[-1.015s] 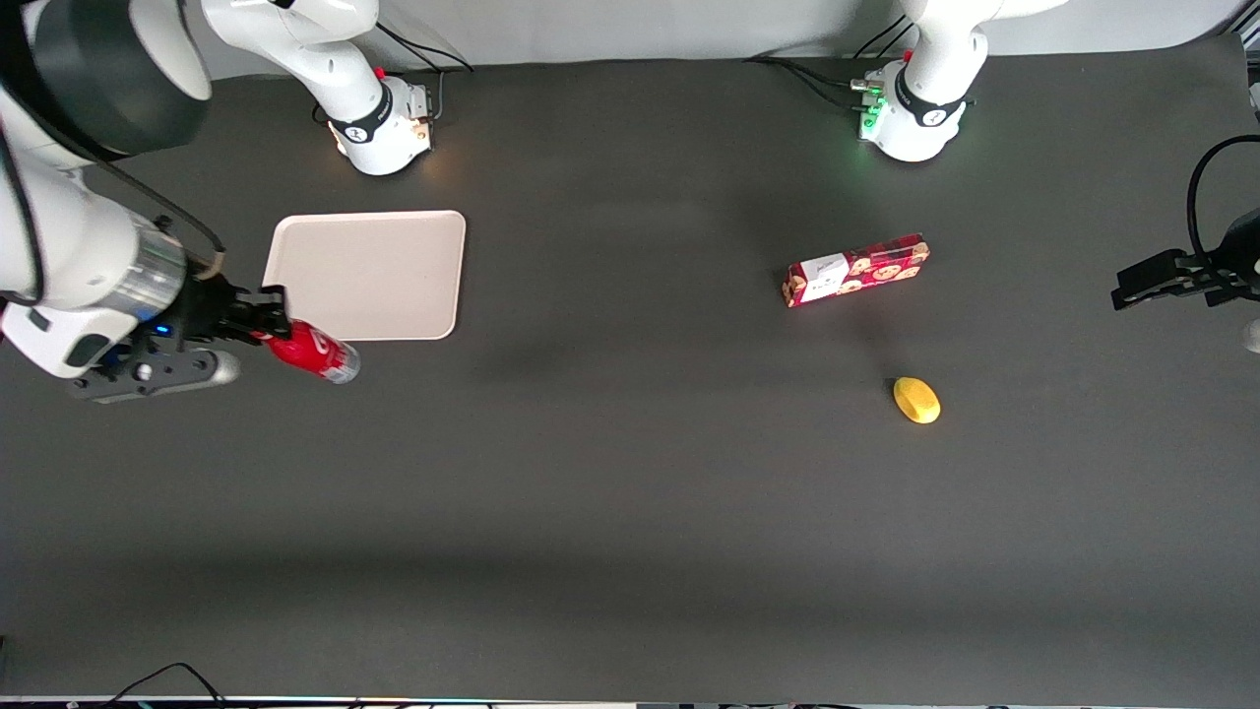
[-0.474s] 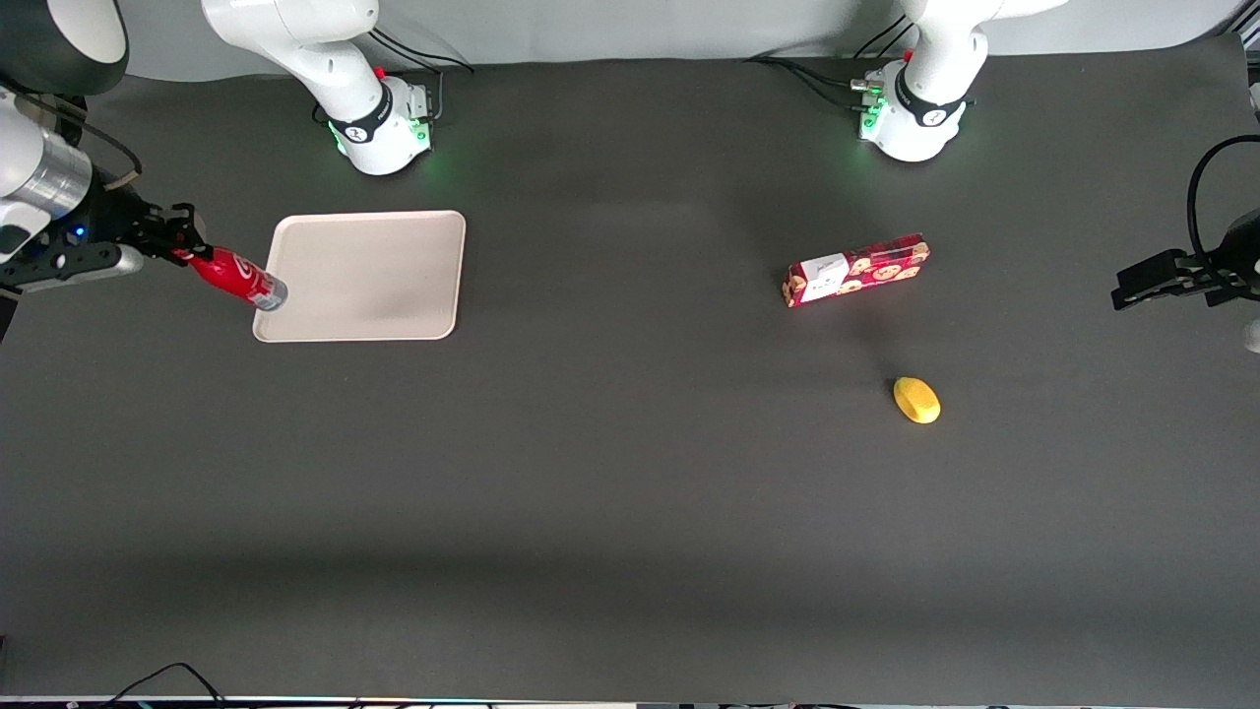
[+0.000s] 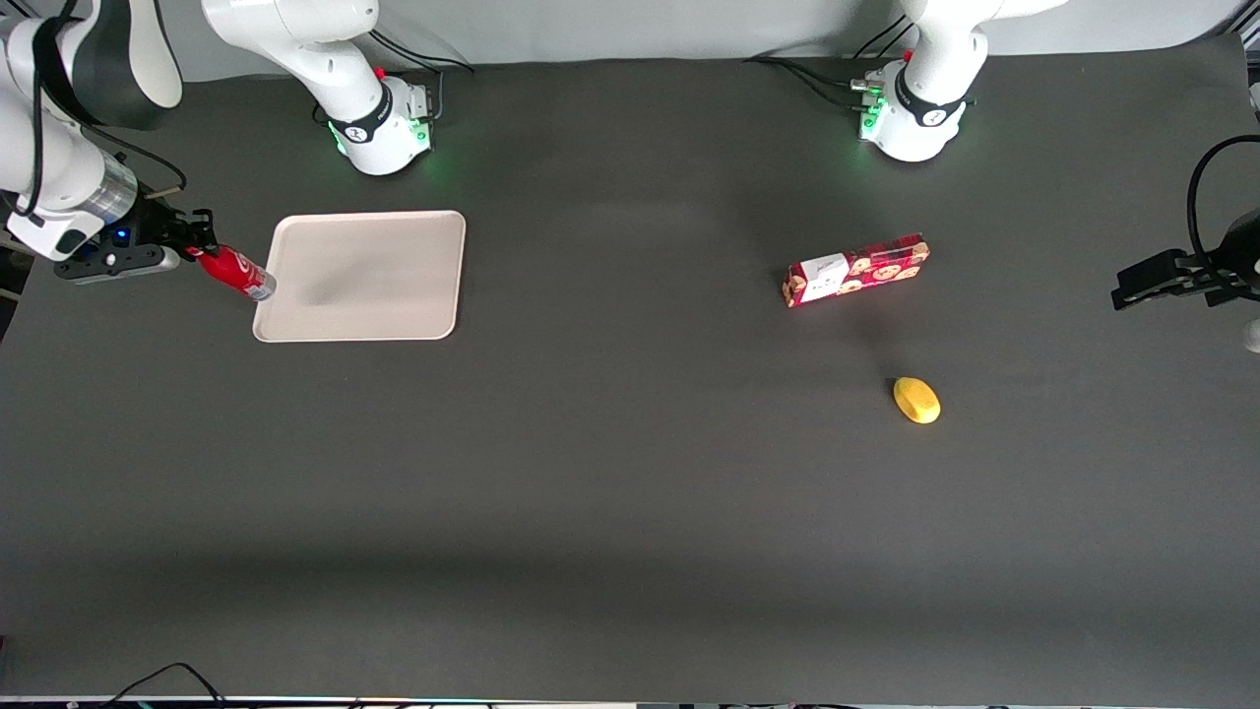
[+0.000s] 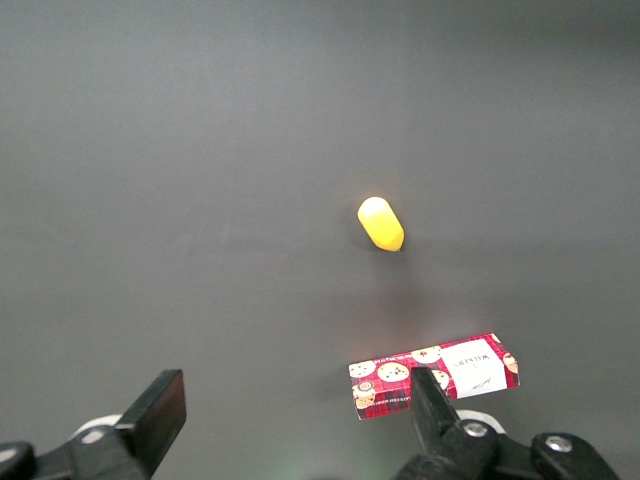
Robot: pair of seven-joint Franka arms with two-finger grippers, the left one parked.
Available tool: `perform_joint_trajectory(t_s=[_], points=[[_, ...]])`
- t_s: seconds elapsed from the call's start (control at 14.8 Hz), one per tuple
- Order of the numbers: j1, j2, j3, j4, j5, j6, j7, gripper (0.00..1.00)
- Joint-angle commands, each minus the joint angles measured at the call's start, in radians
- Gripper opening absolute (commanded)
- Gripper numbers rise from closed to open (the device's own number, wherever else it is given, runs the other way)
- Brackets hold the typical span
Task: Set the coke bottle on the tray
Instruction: 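Lower the bottle onto the tray and open the right gripper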
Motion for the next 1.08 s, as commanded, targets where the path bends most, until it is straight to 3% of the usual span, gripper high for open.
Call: perform_joint_trajectory(t_s=[0.0,0.2,0.81,1.02], points=[[-0.004,0.012,-0.047,-0.088,-0.038,0.111,-0.022,0.00],[-0.004,0.049,-0.091,-0.133,-0.038,0.181,-0.022,0.00],[-0.004,0.104,-0.094,-0.174,-0.036,0.243,-0.008,0.00],[-0.004,0.112,-0.094,-0.174,-0.036,0.251,-0.008,0.52]])
